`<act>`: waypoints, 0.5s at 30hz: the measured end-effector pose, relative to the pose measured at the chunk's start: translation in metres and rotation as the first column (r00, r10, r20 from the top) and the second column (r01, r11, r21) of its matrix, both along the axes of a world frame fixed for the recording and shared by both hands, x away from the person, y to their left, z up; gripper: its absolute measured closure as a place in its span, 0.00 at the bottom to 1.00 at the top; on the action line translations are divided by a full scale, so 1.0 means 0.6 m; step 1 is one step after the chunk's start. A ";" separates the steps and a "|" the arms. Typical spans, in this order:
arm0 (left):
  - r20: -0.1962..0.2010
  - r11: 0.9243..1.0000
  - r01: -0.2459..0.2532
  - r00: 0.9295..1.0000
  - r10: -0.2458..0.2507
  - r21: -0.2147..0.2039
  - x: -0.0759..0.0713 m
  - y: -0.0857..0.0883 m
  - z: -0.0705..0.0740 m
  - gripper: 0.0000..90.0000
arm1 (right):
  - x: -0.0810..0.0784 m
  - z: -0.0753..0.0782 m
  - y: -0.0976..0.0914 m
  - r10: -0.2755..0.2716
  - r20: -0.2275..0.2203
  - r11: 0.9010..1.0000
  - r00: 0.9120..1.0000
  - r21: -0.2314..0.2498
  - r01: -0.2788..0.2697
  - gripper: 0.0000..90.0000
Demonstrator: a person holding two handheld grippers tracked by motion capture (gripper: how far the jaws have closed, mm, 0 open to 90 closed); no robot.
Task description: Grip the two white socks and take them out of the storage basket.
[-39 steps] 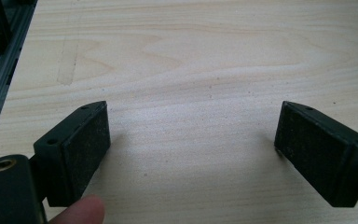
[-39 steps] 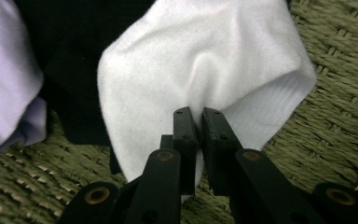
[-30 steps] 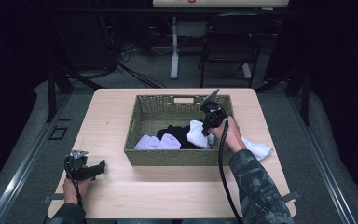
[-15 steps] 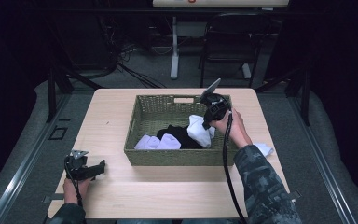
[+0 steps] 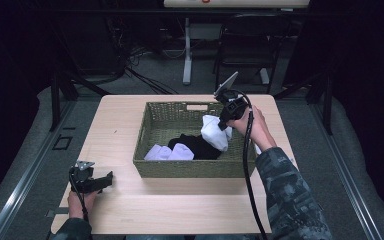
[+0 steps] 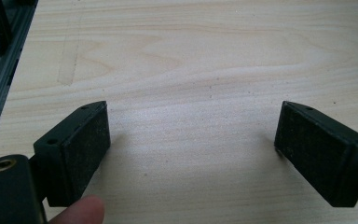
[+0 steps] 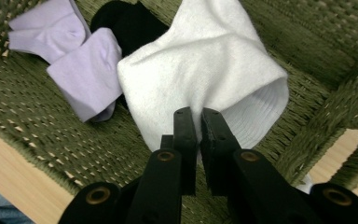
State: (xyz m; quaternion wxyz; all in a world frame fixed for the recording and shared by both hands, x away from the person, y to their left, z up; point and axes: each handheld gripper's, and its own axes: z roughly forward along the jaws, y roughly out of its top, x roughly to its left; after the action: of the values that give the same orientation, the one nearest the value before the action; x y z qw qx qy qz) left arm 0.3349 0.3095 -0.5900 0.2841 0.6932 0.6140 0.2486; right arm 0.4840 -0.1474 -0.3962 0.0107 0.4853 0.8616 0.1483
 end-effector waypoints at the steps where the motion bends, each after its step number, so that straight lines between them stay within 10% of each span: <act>1: -0.001 1.000 0.000 1.000 0.000 0.000 0.000 0.000 0.000 0.11 | 0.001 0.005 -0.001 0.010 -0.001 1.000 1.000 -0.005 -0.010 0.95; 15: -0.007 1.000 0.003 1.000 -0.003 -0.001 0.000 0.001 0.001 0.11 | -0.001 0.063 -0.008 0.016 0.027 1.000 1.000 -0.002 -0.016 0.95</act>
State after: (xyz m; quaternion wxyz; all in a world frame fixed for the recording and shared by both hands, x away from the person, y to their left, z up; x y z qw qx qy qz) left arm 0.3349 0.3101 -0.5896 0.2826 0.6949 0.6140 0.2455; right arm 0.4834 -0.1522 -0.3586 0.0218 0.4765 0.8653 0.1543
